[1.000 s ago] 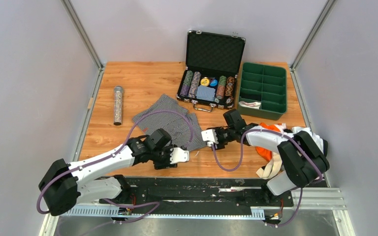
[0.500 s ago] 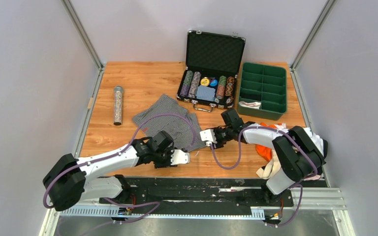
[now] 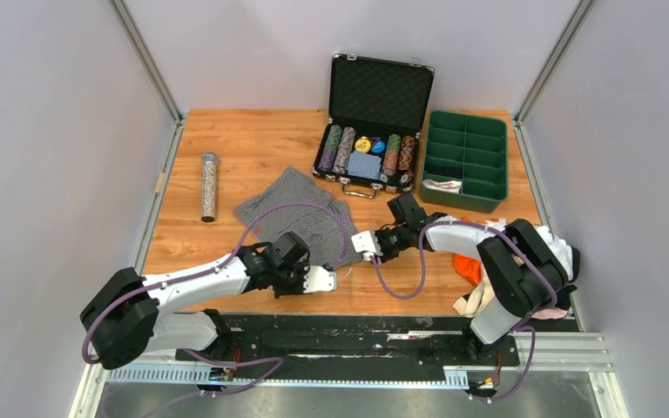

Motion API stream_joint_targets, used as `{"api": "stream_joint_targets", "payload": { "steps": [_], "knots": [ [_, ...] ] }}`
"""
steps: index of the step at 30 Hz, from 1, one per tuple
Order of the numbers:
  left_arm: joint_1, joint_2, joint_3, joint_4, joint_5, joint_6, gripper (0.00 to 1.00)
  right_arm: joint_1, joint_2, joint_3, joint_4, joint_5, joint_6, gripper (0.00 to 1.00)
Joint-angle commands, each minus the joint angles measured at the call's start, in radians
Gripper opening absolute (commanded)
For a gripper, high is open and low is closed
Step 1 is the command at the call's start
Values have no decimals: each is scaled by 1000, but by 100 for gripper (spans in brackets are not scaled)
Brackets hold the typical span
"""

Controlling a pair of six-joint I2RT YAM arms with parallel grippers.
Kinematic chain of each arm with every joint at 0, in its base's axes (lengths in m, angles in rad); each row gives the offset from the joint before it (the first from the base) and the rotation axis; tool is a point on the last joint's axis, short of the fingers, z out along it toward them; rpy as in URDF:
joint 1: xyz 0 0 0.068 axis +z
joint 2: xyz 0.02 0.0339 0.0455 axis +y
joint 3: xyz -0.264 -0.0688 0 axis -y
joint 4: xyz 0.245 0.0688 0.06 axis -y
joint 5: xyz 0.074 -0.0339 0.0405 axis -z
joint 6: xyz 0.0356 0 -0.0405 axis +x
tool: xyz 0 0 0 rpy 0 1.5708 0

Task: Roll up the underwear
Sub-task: Fold the underwear at the center of the board.

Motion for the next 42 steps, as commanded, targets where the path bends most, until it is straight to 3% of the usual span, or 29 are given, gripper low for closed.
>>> {"api": "stream_joint_targets", "payload": {
  "steps": [1, 4, 5, 11, 16, 22, 31, 42],
  "knots": [
    [-4, 5, 5, -18, 44, 34, 0, 12, 34, 40, -33, -33, -6, 24],
    [-4, -8, 18, -86, 70, 71, 0, 12, 23, 50, -51, -19, 22, 2],
    [-4, -20, 22, -107, 64, 98, 0, 12, 14, 53, -71, -13, 29, 0],
    [-4, -150, 68, -316, 91, 236, 0, 15, -123, 51, -261, -37, 68, 0],
    [-4, -186, 128, -443, 199, 225, 0, 67, -235, 47, -430, -65, 155, 0],
    [-4, -156, 167, -519, 361, 192, 0, 115, -308, 60, -486, -100, 299, 0],
    [24, -234, 231, -547, 184, 182, 0, 78, -199, 330, -624, -2, 296, 0],
    [329, -127, 319, -468, 97, 180, 0, 32, 116, 703, -628, 62, 292, 0]
  ]
}}
